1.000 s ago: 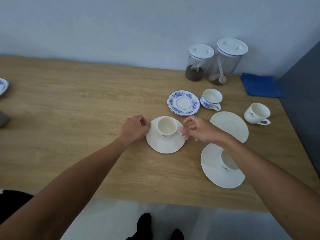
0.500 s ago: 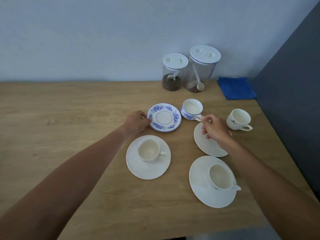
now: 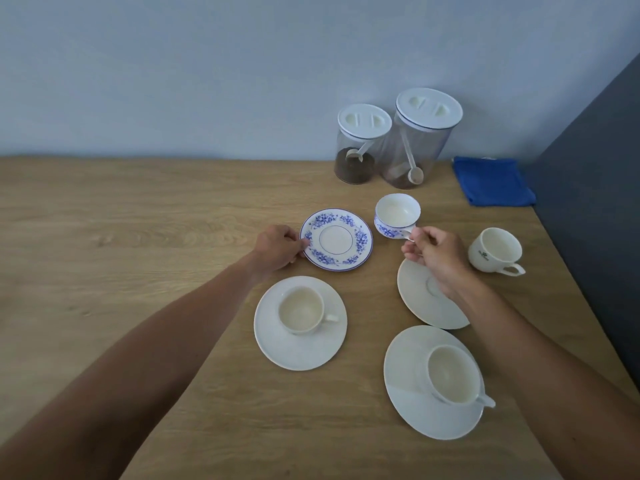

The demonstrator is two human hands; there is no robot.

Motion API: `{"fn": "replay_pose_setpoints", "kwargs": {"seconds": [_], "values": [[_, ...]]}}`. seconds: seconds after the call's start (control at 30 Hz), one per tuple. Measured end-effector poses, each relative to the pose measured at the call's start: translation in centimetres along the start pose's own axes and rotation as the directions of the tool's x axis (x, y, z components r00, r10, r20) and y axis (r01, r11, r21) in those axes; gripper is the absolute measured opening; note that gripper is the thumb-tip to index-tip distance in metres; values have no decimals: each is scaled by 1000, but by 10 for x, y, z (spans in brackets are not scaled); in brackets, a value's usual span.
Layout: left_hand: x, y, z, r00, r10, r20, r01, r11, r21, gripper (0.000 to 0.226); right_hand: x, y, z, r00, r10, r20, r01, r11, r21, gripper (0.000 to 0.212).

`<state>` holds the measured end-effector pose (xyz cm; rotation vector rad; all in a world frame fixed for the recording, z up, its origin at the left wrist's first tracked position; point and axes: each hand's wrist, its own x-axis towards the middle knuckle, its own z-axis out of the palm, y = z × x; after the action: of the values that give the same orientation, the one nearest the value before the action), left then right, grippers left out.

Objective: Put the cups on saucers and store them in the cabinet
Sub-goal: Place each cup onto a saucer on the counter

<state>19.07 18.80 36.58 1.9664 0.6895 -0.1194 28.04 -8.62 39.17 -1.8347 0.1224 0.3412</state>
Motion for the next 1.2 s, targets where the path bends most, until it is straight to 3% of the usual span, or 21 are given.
{"fn": "replay_pose_setpoints", "kwargs": {"seconds": [0.17, 0.3, 0.47, 1.07, 1.2], "values": [[-4, 1, 1, 1000, 3, -26, -3, 1000, 14, 15, -8, -16, 19, 993, -79, 92, 75, 996, 44, 19], [-6, 2, 1, 999, 9, -33, -9, 1000, 6, 14, -18, -20, 41, 967, -52, 250, 40, 998, 54, 19], [-6, 2, 3, 999, 12, -53, -11, 1000, 1, 17, -23, -13, 54, 940, -1, 342, 4, 1000, -7, 18], [-4, 1, 4, 998, 1, -63, 2, 999, 53, 15, -22, -7, 55, 944, 12, 330, 47, 985, -168, 13], [-7, 1, 2, 996, 17, -91, -12, 999, 47, 15, -23, -11, 48, 947, 1, 320, 62, 981, -184, 20]]}}
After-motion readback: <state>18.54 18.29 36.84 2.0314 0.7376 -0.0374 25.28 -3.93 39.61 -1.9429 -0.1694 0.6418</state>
